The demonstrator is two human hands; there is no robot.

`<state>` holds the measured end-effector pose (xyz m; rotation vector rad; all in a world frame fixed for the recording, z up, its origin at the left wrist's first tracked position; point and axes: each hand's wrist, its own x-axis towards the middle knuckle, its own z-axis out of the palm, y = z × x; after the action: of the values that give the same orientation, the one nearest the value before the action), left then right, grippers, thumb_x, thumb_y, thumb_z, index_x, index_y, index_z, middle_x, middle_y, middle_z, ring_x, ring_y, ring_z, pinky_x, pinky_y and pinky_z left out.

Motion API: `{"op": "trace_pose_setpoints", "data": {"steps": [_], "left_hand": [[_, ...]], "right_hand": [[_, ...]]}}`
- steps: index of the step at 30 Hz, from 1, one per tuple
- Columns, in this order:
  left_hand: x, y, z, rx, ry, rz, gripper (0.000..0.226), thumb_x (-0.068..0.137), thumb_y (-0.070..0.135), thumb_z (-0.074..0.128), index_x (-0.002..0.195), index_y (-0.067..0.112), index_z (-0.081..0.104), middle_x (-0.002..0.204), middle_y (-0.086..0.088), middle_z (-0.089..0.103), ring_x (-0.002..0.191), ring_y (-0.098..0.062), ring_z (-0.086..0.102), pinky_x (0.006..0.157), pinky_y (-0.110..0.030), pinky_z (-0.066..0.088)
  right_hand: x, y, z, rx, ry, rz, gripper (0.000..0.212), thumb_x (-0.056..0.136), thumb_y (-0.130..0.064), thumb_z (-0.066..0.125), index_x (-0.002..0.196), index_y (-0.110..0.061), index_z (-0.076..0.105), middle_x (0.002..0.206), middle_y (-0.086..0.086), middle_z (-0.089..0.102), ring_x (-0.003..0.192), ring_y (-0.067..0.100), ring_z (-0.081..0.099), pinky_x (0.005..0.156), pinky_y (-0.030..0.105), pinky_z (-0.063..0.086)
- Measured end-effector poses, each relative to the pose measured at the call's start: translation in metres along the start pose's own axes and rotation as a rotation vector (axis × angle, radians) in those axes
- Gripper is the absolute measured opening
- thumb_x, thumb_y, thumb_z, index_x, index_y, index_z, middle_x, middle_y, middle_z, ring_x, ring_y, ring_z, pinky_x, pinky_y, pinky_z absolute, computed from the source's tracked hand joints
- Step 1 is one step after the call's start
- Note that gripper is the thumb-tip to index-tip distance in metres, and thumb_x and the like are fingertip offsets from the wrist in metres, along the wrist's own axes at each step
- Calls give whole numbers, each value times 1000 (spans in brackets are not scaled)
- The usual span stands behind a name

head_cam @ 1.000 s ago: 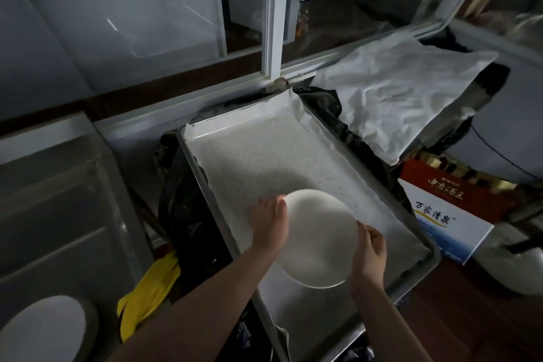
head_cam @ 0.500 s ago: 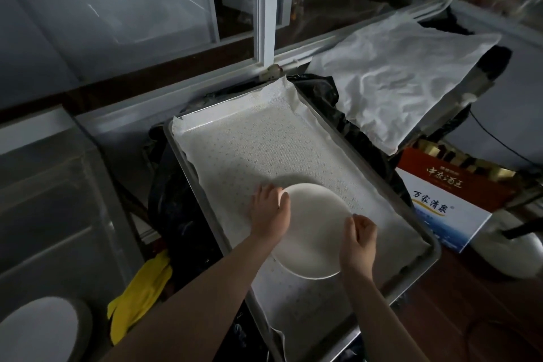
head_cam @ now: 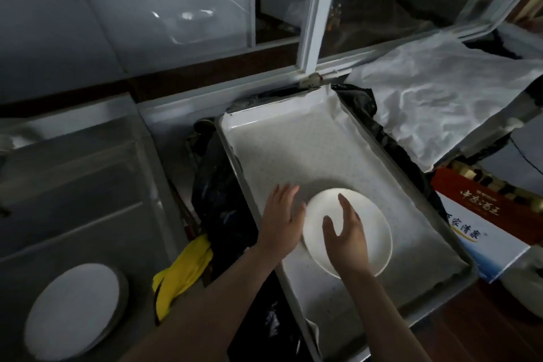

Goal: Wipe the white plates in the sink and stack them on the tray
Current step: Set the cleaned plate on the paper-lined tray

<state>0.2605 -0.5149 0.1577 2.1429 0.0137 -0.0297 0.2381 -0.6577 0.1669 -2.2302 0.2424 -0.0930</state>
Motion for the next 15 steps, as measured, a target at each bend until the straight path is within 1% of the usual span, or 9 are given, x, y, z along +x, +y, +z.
{"op": "trace_pose_setpoints", "data": {"steps": [2, 4, 5, 6, 8, 10, 11, 13, 15], "left_hand": [[-8, -8, -21, 35, 46, 45, 72, 93, 51, 29, 145, 5, 47, 154, -12, 42, 149, -24, 22, 122, -33, 15], [-17, -21, -46, 71, 95, 44, 68, 93, 47, 32, 142, 2, 51, 150, -15, 47, 147, -33, 31, 122, -34, 16], [-22, -30, -61, 88, 131, 43, 64, 95, 44, 34, 141, 3, 52, 149, -15, 48, 146, -33, 33, 122, -33, 15], [-28, -35, -76, 98, 143, 22, 61, 96, 42, 35, 143, 5, 50, 151, -12, 46, 147, -31, 30, 123, -31, 13], [-42, -47, -104, 93, 154, -45, 61, 95, 42, 34, 148, 12, 44, 158, -6, 37, 152, -24, 19, 122, -30, 10], [-56, -68, -129, 110, 186, -83, 63, 95, 44, 32, 149, 14, 43, 159, -4, 35, 152, -23, 18, 122, -29, 10], [-64, -79, -142, 116, 200, -102, 64, 95, 47, 31, 148, 13, 45, 156, -5, 39, 150, -25, 23, 122, -30, 12], [-82, -105, -165, 109, 227, -127, 63, 94, 47, 35, 138, 8, 55, 145, -11, 53, 140, -29, 41, 121, -38, 23], [-102, -132, -188, 114, 240, -167, 62, 92, 44, 36, 132, 3, 60, 138, -14, 59, 132, -29, 48, 117, -40, 27]], "right_hand": [[-7, -15, 17, 4, -41, -53, 54, 95, -19, 61, 145, -8, 43, 145, 9, 49, 136, 24, 42, 108, 19, 24], [-15, -31, 36, -3, -70, -107, 51, 94, -16, 63, 141, -5, 47, 139, 11, 54, 131, 26, 48, 103, 13, 24], [-21, -40, 47, 1, -93, -141, 50, 93, -15, 63, 140, -7, 48, 137, 11, 56, 129, 25, 49, 101, 11, 24], [-26, -49, 56, 6, -123, -160, 50, 94, -15, 62, 141, -10, 48, 138, 8, 55, 129, 23, 49, 100, 10, 25], [-38, -67, 76, 11, -198, -189, 49, 95, -18, 59, 143, -15, 46, 139, 3, 53, 130, 19, 48, 101, 16, 30], [-51, -84, 99, 7, -257, -220, 48, 96, -19, 58, 142, -15, 47, 139, 4, 54, 128, 21, 50, 102, 24, 37], [-58, -94, 111, 11, -283, -229, 47, 96, -19, 58, 141, -15, 47, 138, 6, 54, 128, 22, 50, 102, 25, 37], [-76, -112, 133, 40, -340, -221, 46, 96, -18, 58, 141, -15, 48, 138, 7, 53, 127, 22, 50, 99, 20, 35], [-94, -130, 156, 60, -393, -216, 46, 96, -16, 58, 141, -18, 48, 138, 6, 52, 126, 19, 49, 95, 15, 32]]}}
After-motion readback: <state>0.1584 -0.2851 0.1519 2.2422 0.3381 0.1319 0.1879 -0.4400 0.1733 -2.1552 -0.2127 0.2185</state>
